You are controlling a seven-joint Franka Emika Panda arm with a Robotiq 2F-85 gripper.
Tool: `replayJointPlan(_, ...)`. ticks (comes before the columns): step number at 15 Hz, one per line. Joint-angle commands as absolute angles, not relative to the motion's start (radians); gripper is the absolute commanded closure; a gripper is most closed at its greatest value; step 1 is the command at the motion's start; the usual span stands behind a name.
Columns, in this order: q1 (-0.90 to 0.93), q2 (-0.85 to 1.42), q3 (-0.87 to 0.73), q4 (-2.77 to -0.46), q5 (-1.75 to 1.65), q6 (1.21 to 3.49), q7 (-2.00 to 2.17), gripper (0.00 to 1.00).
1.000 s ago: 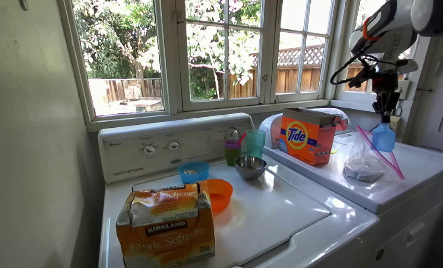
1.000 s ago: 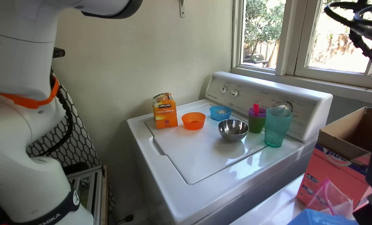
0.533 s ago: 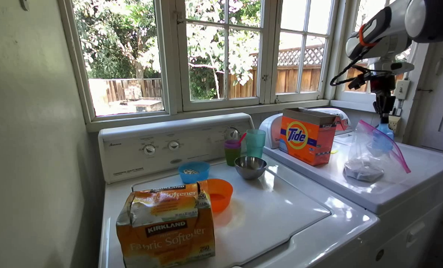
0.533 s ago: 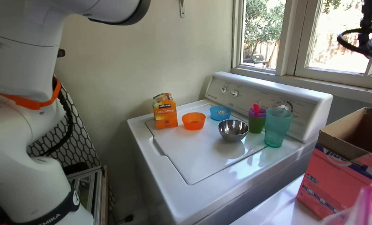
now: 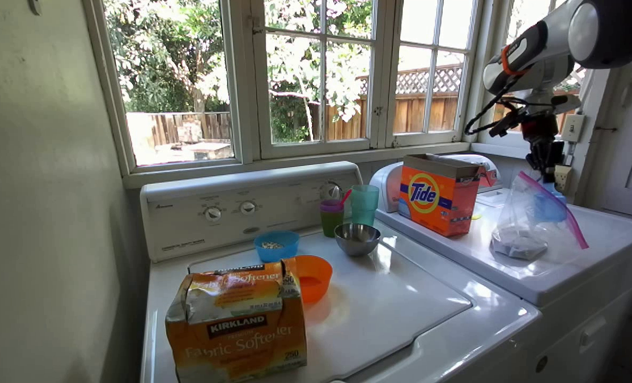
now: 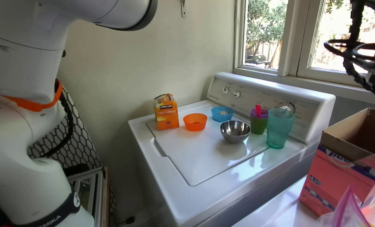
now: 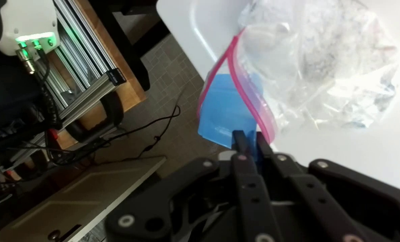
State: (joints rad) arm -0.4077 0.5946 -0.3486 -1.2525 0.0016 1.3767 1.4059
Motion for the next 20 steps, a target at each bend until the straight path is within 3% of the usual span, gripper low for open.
replayJointPlan(1,-0.424,0.588,-0.320,-1.239,0.014,1.388,1.264,0.98)
replayJointPlan(8,-0.444,0.547,-0.295,-1.300,0.044,1.658,1.059,0.98)
replayJointPlan(13,-0.502,0.522,-0.271,-1.308,0.158,1.628,0.828,0.98)
replayJointPlan(14,-0.469,0.563,-0.298,-1.263,0.110,1.628,0.914,0.92)
replayJointPlan(20,-0.500,0.546,-0.263,-1.274,0.122,1.571,0.717,0.98)
